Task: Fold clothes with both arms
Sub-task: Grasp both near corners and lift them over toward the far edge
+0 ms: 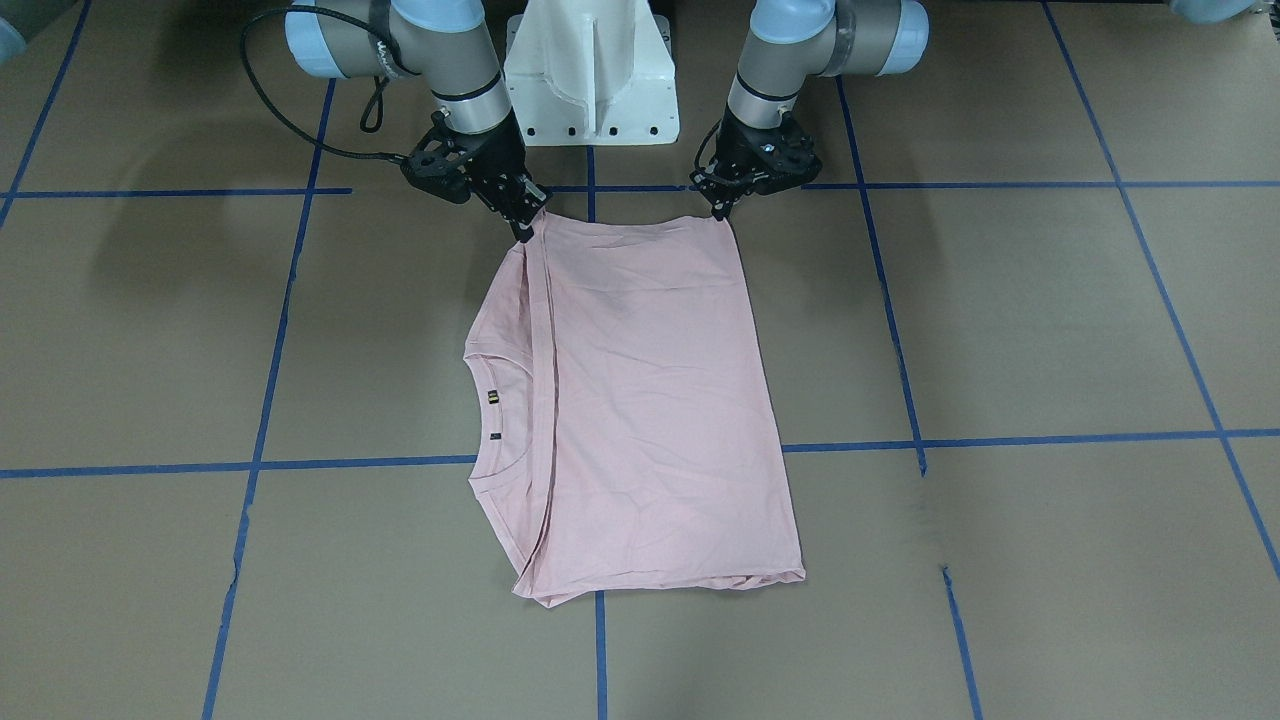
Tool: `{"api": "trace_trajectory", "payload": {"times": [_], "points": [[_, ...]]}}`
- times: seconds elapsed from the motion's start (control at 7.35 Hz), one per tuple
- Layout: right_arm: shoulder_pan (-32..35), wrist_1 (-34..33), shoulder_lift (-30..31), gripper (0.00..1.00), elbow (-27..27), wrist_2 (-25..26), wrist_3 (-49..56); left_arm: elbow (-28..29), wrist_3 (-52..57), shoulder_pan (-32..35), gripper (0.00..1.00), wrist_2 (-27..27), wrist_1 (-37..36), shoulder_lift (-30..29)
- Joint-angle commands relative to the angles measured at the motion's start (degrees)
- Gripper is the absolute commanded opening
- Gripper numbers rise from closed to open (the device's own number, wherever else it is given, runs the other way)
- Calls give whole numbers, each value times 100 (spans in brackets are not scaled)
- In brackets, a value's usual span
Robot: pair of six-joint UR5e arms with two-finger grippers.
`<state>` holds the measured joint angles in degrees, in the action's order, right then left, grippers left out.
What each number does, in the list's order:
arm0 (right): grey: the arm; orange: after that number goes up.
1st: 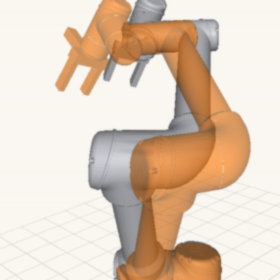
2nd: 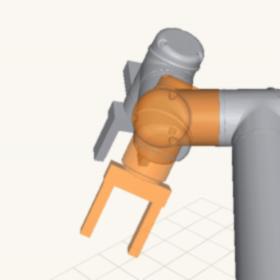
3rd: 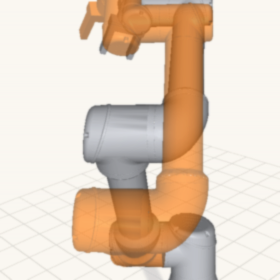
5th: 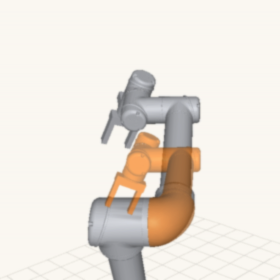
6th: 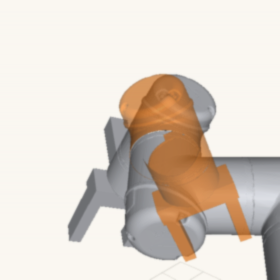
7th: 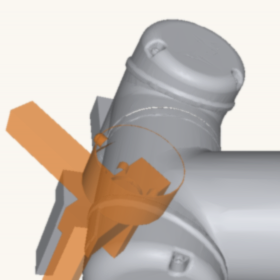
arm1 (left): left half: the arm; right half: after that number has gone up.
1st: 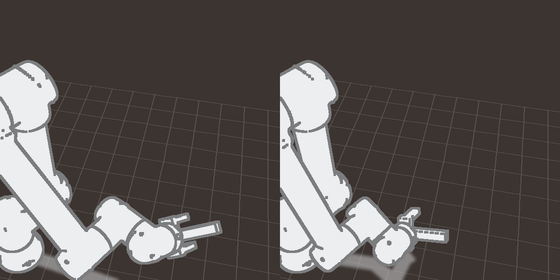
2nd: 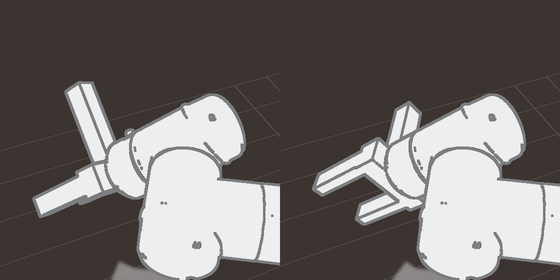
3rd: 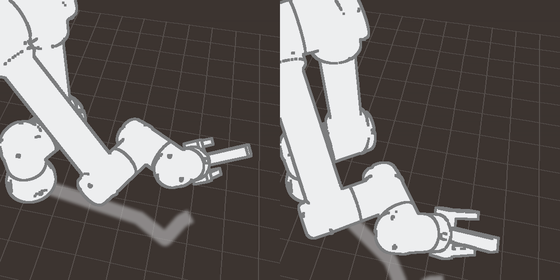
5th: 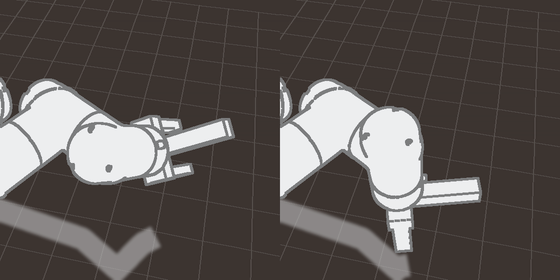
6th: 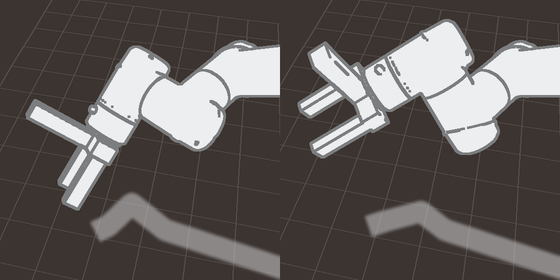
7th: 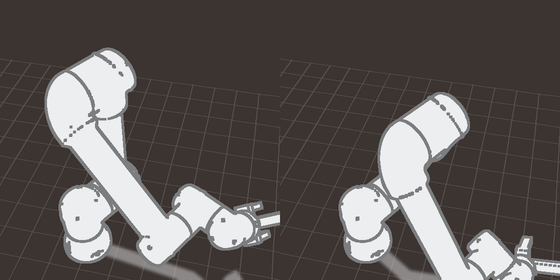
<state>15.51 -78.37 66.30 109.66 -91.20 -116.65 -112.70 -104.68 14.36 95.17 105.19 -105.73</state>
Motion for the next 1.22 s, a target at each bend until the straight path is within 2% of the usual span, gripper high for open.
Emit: {"api": "trace_trajectory", "payload": {"times": [0.0,0.14,0.27,0.41,0.54,0.68,0.82,0.95,1.09], "points": [[-537,-368,652,0,1007,364,-59,-915,9,5,0,28,-853,-123],[-880,-955,804,0,1553,541,-329,-1555,1,5,0,37,-1425,-167],[-822,-1291,745,0,1993,516,-349,-1788,-17,14,0,124,-1500,-237],[-422,-1451,587,0,2024,377,-280,-1651,87,571,0,159,-1510,-516],[192,-1453,168,0,1598,175,8,-1023,532,1403,0,421,-1510,-1120],[815,-1453,-271,0,967,-210,446,-347,963,1829,0,589,-1432,-1482],[1457,-1409,-641,0,378,-527,738,164,1272,2120,0,582,-1161,-1721],[1811,-1383,-949,0,-141,-782,1019,700,1458,2158,0,547,-941,-1863],[1972,-1374,-1318,0,-677,-854,1039,1106,1564,2158,0,285,-530,-1934]]}}
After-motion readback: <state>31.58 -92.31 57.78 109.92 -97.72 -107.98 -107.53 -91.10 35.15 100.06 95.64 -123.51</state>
